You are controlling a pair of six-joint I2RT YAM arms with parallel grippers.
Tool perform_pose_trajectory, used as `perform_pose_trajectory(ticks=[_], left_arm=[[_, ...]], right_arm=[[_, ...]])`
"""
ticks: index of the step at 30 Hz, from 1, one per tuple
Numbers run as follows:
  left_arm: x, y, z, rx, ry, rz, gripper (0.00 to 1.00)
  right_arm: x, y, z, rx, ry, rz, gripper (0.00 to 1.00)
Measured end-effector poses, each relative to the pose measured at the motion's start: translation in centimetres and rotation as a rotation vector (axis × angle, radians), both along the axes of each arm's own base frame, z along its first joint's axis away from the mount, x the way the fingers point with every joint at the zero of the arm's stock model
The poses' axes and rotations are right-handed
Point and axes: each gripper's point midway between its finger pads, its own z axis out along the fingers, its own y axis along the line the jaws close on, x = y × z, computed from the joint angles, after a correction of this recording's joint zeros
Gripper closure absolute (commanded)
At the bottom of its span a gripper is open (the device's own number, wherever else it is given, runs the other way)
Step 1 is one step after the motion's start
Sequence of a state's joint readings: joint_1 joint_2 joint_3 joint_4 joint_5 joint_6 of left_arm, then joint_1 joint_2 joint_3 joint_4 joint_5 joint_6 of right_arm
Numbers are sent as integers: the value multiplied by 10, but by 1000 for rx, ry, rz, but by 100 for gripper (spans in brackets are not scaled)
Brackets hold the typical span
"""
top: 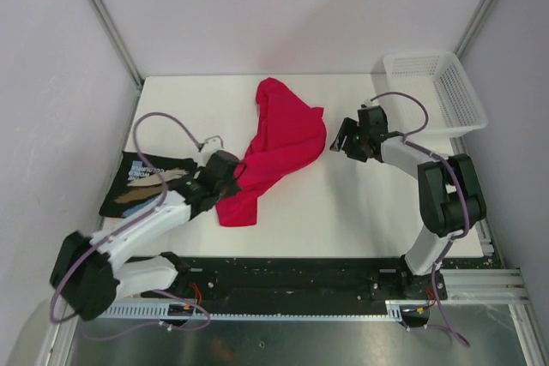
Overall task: Fold and stack the t-shirts
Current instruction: Flatten out the tshirt
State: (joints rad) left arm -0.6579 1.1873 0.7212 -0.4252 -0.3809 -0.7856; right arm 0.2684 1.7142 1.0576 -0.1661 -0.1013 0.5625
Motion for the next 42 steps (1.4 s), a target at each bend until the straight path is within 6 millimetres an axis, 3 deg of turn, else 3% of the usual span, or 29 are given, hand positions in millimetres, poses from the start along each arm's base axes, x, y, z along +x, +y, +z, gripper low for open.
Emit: perform_pose_trajectory(ticks=[6, 10, 19, 28, 35, 42], left_arm=[[-1, 42, 55, -66, -146, 120, 100], [-10, 65, 70, -64, -182, 173, 100], [-28, 100, 75, -18, -182, 248, 100], [-34, 124, 98, -1, -227, 306, 100], [-38, 132, 97, 22, -219, 319, 100], [-39, 132, 96, 25, -214, 321, 100]], right_arm=[[22, 16, -16, 24, -16, 35, 32], [37, 37, -21, 46, -47, 70, 32], [59, 82, -13, 104, -140, 81, 32], [81, 76, -3, 135, -196, -55, 35], [91, 76, 4, 174, -211, -120, 44], [91, 83, -13, 190, -177, -145, 48]])
